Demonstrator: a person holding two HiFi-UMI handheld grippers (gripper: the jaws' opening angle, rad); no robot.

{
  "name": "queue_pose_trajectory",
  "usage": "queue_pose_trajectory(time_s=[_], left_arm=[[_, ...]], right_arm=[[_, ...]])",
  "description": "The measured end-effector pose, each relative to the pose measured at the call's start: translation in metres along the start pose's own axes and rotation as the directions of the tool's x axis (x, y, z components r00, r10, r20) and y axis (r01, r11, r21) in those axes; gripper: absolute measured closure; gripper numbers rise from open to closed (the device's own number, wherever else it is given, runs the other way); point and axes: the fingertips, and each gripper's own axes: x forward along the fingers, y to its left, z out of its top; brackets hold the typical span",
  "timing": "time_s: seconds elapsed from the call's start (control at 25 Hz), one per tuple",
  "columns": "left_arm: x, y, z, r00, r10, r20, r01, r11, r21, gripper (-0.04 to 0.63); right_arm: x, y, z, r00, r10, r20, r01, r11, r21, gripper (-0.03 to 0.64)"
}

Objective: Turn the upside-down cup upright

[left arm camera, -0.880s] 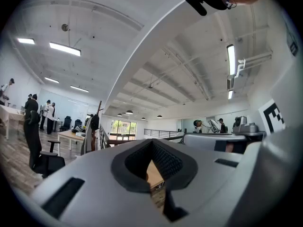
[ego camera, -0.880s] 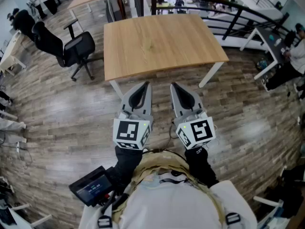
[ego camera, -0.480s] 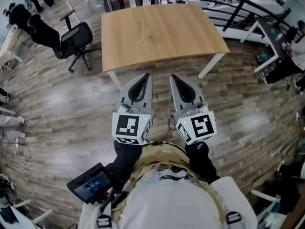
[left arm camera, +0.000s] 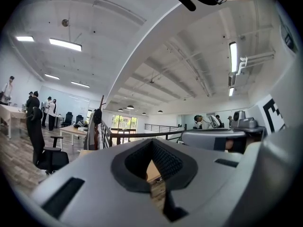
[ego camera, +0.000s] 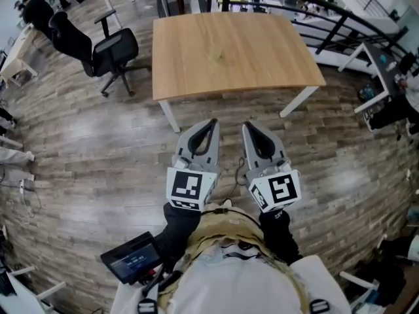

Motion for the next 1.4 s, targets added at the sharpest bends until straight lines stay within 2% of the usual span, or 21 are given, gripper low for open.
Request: queue_pose_trajectory(time_s=[0.24, 0.6, 0.8, 1.0, 1.4], left_arm=[[-0.023, 0.029, -0.034, 0.998, 0.022, -0.066, -0.025, 0.999, -0.045, 0.594], [-0.049, 0.084, -0.07, 0.988, 0.065, -0.141, -0.079, 0.992, -0.097, 0.594], [-0.055, 0.103, -0.067, 0.99, 0.088, -0.114, -0.096, 0.993, -0.071, 0.594], [-0.054, 0.104, -0.061, 0.992, 0.078, -0.102, -0.085, 0.994, -0.066, 0.594], [-0.007, 0.119, -0.069, 0.992, 0.079, -0.094, -0.082, 0.996, -0.029, 0.594]], right_arm=[[0.007, 0.016, -0.029, 0.996, -0.019, -0.083, 0.021, 1.0, 0.015, 0.595], [0.017, 0.015, -0.049, 0.988, -0.09, -0.124, 0.092, 0.996, 0.004, 0.595], [0.02, 0.016, -0.046, 0.988, -0.11, -0.111, 0.11, 0.994, 0.001, 0.595], [0.022, 0.021, -0.038, 0.991, -0.104, -0.086, 0.104, 0.995, -0.009, 0.595], [0.054, -0.01, -0.064, 0.993, -0.102, -0.065, 0.104, 0.994, 0.023, 0.595]])
